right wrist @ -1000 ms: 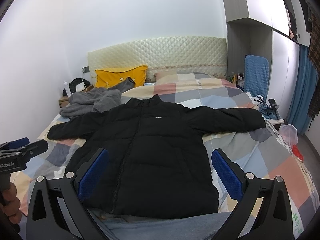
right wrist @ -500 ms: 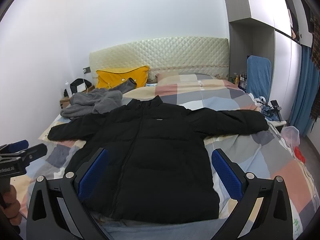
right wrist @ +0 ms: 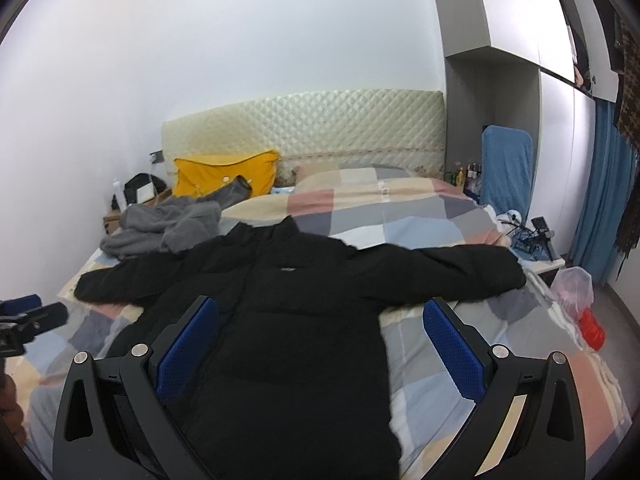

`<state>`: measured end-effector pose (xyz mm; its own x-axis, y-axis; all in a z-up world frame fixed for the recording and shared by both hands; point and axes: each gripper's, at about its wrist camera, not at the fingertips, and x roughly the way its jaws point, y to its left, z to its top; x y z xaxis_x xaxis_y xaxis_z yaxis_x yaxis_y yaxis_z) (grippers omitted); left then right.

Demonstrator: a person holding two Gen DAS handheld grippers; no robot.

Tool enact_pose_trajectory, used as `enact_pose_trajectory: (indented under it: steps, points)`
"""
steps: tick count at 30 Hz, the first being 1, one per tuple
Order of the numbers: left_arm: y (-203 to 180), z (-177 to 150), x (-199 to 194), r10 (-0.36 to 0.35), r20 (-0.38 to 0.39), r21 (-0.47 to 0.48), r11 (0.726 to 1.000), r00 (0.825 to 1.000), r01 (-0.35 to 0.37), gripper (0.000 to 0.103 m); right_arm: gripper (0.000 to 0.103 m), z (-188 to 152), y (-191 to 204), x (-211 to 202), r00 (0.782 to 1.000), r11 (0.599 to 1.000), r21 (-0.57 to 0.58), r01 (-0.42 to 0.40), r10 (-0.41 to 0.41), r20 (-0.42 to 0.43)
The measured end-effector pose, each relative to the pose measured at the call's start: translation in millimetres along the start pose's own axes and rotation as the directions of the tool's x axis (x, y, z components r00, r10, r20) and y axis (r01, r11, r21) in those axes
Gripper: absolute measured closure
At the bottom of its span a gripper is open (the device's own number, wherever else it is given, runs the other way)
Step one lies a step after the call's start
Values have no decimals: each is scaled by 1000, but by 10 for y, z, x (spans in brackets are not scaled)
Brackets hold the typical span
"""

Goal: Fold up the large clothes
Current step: 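Move the right tool to the jacket sleeve cuff and close on it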

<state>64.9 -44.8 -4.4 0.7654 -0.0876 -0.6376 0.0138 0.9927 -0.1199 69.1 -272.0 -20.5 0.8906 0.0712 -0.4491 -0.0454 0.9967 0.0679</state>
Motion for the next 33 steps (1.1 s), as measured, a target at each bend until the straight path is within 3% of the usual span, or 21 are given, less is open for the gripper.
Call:
enact_pose_trajectory:
  steps: [8, 12, 17, 20, 29, 33]
  points:
    - [-188, 340, 193, -14, 60, 19, 1000, 998, 13, 0, 0, 86, -433, 566, 997, 996, 44, 78, -77, -7]
    - [-257, 546, 407, -40, 60, 30, 999, 997, 38, 0, 0, 53, -605, 779, 1000, 998, 63, 22, -22, -1]
    - [-274, 775, 656, -52, 74, 32, 998, 996, 49, 0, 0, -16, -800, 1035, 995, 994, 47, 102, -101, -12]
    - [-265, 860, 811, -57, 101, 39, 998, 993, 53, 0, 0, -111, -924, 1175, 994, 991, 70, 110, -109, -20]
    - [-154, 593, 1283, -36, 107, 97, 995, 994, 26, 0, 0, -205, -1337, 1499, 984, 976, 125, 177, -179, 1]
    - [27, 391, 1494, -34, 74, 66, 997, 997, 29, 0, 0, -208, -1558, 1688, 980, 965, 173, 199, -200, -10]
